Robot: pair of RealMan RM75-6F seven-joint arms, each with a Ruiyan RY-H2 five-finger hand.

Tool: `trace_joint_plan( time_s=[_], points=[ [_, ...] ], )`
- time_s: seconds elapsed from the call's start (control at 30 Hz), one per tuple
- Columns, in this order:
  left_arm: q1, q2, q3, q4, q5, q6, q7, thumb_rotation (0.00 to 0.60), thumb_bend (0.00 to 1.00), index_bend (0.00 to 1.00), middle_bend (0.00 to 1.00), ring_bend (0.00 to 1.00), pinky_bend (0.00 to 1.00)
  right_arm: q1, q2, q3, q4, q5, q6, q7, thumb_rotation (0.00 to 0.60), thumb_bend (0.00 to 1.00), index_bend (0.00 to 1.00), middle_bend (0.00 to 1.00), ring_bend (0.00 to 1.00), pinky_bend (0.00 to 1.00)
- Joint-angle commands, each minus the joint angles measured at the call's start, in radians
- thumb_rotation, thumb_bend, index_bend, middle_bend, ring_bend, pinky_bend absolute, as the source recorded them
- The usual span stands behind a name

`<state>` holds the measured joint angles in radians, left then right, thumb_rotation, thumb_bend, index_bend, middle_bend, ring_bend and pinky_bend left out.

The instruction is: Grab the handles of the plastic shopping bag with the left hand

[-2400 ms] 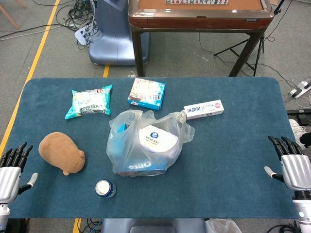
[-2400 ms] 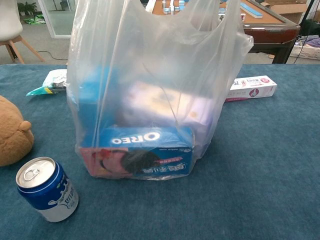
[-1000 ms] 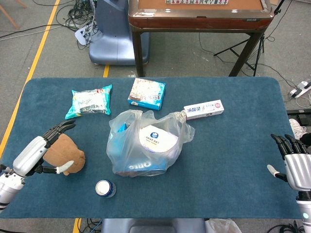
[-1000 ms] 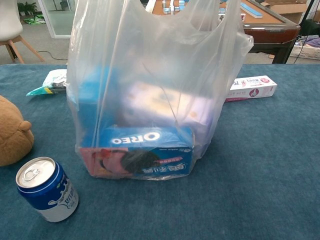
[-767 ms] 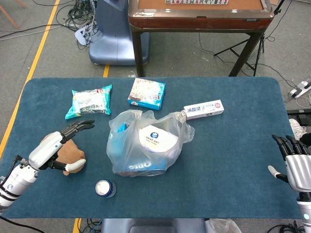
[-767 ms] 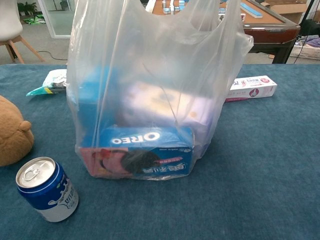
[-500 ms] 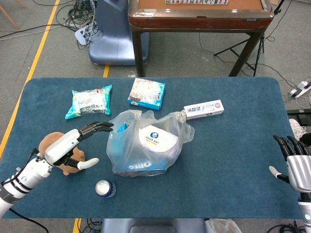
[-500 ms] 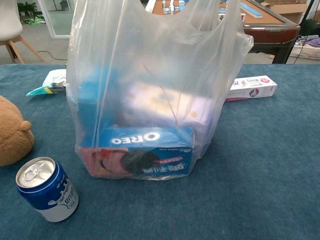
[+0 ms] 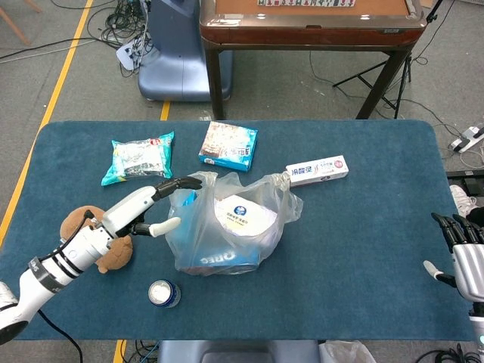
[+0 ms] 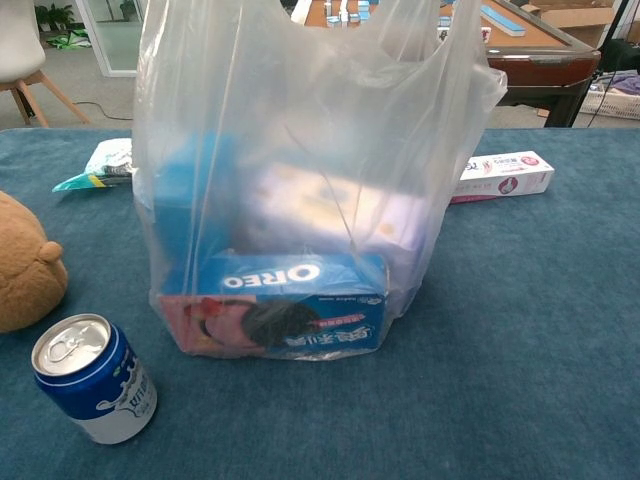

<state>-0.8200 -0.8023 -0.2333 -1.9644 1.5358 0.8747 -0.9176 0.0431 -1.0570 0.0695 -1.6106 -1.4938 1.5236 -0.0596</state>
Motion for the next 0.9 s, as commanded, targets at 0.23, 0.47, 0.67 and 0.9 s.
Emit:
trace_joint_plan(
  time_s=[0.23, 0.47, 0.67, 0.9],
  points=[
    [-0.086, 0.020, -0.046, -0.044, -0.036, -0.119, -0.169, 0.139, 0.20, 0.19, 0.14, 0.14, 0.04, -0.002, -0.002, 0.000, 0.021, -0.001, -0.001, 0.026, 0.600, 0.13, 0.13, 0.21, 0.11, 0.21],
    [-0.140, 0.013, -0.078, -0.039, -0.042, -0.178, -0.290, 0.137, 0.20, 0.19, 0.14, 0.14, 0.04, -0.006, -0.007, -0.001, 0.039, 0.004, -0.003, 0.047, 0.600, 0.13, 0.13, 0.21, 0.11, 0.21],
    [-0.182, -0.015, -0.088, -0.017, -0.044, -0.224, -0.345, 0.140, 0.20, 0.19, 0.14, 0.15, 0.04, -0.010, -0.008, 0.000, 0.050, 0.008, 0.000, 0.059, 0.600, 0.13, 0.13, 0.21, 0.11, 0.21],
    [-0.228, -0.078, -0.082, 0.031, -0.062, -0.276, -0.329, 0.155, 0.20, 0.19, 0.14, 0.15, 0.04, -0.015, -0.009, -0.001, 0.062, 0.010, 0.001, 0.073, 0.600, 0.13, 0.13, 0.21, 0.11, 0.21]
  ],
)
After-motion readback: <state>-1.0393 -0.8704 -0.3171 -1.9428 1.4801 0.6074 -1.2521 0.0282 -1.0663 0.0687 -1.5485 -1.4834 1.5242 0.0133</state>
